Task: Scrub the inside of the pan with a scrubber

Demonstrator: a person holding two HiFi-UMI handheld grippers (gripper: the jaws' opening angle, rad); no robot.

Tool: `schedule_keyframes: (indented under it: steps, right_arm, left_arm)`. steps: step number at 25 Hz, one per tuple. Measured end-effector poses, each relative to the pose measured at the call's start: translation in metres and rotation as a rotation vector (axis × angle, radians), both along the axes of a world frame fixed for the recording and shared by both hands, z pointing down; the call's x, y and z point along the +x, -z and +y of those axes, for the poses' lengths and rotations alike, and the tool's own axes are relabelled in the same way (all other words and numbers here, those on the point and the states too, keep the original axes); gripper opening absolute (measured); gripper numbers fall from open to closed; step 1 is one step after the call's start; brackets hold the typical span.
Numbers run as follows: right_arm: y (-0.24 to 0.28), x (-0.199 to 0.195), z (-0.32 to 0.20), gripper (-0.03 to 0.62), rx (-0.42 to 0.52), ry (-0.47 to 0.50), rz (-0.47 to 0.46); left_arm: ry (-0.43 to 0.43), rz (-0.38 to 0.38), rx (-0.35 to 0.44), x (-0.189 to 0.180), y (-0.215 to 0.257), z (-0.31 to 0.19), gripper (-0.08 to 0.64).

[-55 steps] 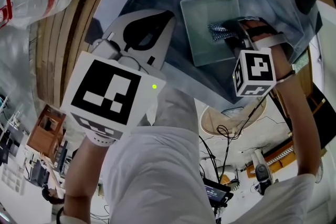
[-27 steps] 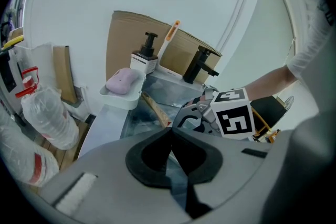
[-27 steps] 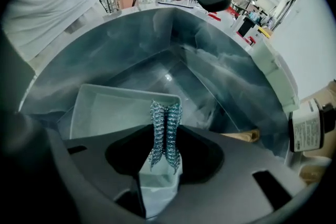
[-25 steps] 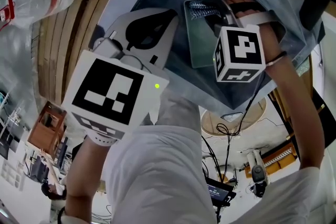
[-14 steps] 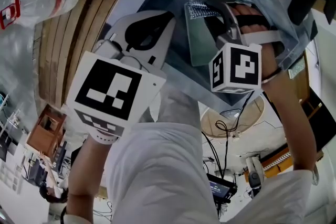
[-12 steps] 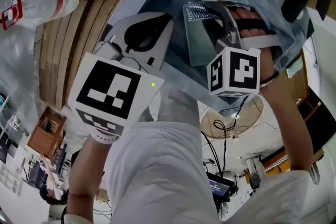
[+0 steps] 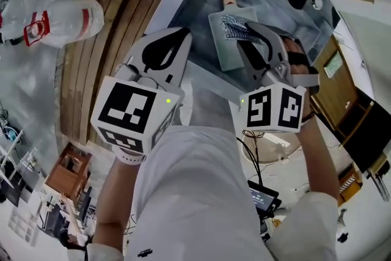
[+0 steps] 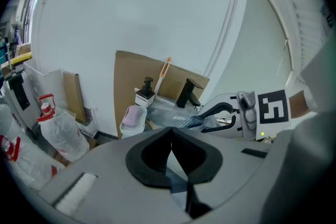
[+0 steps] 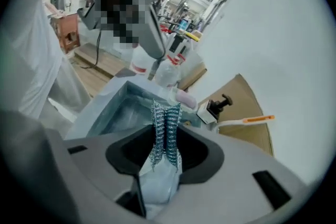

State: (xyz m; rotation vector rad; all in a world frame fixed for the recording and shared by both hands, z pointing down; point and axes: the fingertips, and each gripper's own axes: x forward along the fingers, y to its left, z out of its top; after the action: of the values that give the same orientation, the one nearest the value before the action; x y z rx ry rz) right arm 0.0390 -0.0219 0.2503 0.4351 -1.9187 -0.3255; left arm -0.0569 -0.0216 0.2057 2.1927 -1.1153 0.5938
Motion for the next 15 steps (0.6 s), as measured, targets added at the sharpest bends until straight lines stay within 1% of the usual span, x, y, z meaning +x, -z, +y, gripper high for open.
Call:
schedule_keyframes:
  steps: [6, 10, 13, 15]
  right_arm:
    - [0.077, 0.021, 0.009, 0.135, 0.031, -0.293, -0.18]
    - [0.116, 0.034, 0.025, 0.135, 0.05, -0.445, -0.346]
    - [0.14, 0.047, 0.033, 0.135, 0.065, -0.558, -0.431]
    - [0.152, 0.05, 0.041, 0.135, 0.057, -0.616, -0.491]
  left_arm:
    - [0.003, 0.015, 0.076, -0.01, 0.053, 0.012, 0.006]
    - [-0.007, 0.029, 0.113, -0.016, 0.083, 0.024, 0.006]
    - [-0.024, 0.034, 0.138, -0.018, 0.1, 0.03, 0.006]
    - [-0.035, 0.027, 0.15, -0.02, 0.109, 0.034, 0.006]
